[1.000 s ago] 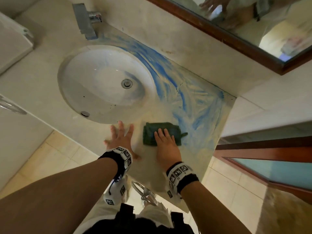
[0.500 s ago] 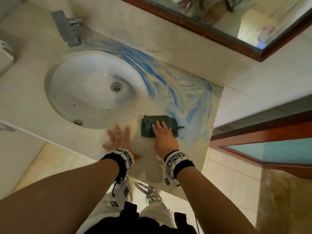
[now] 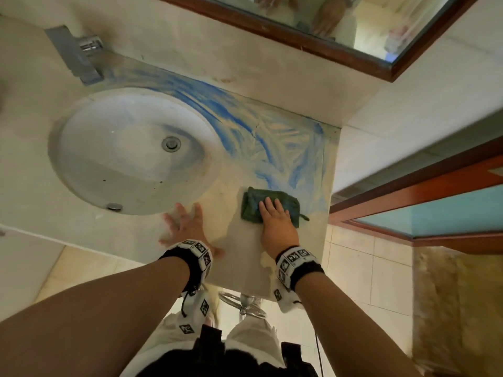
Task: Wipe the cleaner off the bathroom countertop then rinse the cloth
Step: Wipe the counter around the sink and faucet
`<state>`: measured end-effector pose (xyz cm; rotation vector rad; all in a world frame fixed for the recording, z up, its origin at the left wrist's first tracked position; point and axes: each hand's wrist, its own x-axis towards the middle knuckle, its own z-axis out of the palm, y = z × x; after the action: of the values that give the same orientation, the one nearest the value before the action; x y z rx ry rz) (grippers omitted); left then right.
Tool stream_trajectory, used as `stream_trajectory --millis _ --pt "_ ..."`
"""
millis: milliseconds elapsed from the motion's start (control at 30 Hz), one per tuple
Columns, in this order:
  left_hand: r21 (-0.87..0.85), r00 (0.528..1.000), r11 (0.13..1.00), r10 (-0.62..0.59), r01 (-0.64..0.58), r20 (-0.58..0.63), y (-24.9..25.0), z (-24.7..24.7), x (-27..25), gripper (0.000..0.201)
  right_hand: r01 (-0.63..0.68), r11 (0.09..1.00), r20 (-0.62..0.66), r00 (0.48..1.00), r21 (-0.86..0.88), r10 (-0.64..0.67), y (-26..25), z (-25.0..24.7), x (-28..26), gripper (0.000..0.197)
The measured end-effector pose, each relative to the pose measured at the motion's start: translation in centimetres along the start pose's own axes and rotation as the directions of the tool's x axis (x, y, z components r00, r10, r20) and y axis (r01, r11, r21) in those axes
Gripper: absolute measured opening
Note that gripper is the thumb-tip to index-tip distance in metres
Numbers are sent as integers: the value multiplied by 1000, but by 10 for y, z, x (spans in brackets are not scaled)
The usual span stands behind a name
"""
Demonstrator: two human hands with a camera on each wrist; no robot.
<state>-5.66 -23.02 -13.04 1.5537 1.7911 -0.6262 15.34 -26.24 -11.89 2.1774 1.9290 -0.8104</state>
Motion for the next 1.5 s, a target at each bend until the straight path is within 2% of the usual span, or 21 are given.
stream_trajectory --millis 100,300,367,467,600,667,800,933,1000,1167,1267,1367,1500 --pt "-5 1000 1000 0 0 8 1 -5 -5 146 -38 999 -14 999 16 39 -7 3 -1 70" --pt "6 1000 1000 8 -8 11 2 -9 -8 147 -63 998 6 998 6 63 8 35 -75 66" --pt "-6 1000 1000 10 -10 18 2 -9 -7 147 -53 998 14 998 -15 53 14 36 -83 64" --pt "2 1000 1000 10 -10 1 3 -9 -9 146 -58 998 0 998 -23 58 21 22 -59 63" --pt "1 999 1000 17 -17 -29 1 -6 -10 146 -125 992 -32 992 3 125 28 -2 -9 66" --pt "0 999 1000 21 -21 -25 1 -5 -10 146 -152 988 -36 988 22 153 26 -3 -1 63" --pt "13 1000 1000 13 -12 -9 3 -7 -9 147 -181 982 -39 982 46 182 17 17 -43 58" --pt "-7 1000 1000 21 -21 18 2 -10 -8 147 -147 989 37 988 -19 148 15 31 -94 61" --pt "-4 1000 1000 19 -19 19 2 -10 -8 147 -130 991 43 990 -21 131 20 27 -87 60" --pt "-2 1000 1000 9 -9 11 5 -10 -12 146 -163 986 -14 986 26 163 35 -1 -17 57" --pt "-3 999 1000 19 -19 26 5 -12 -14 145 -185 981 -37 982 49 187 34 -7 1 56" --pt "6 1000 1000 15 -15 25 5 -11 -14 146 -200 976 -41 978 86 204 28 4 -25 53" --pt "9 999 1000 10 -11 32 5 -10 -10 147 -184 981 24 983 58 183 26 26 -82 54"
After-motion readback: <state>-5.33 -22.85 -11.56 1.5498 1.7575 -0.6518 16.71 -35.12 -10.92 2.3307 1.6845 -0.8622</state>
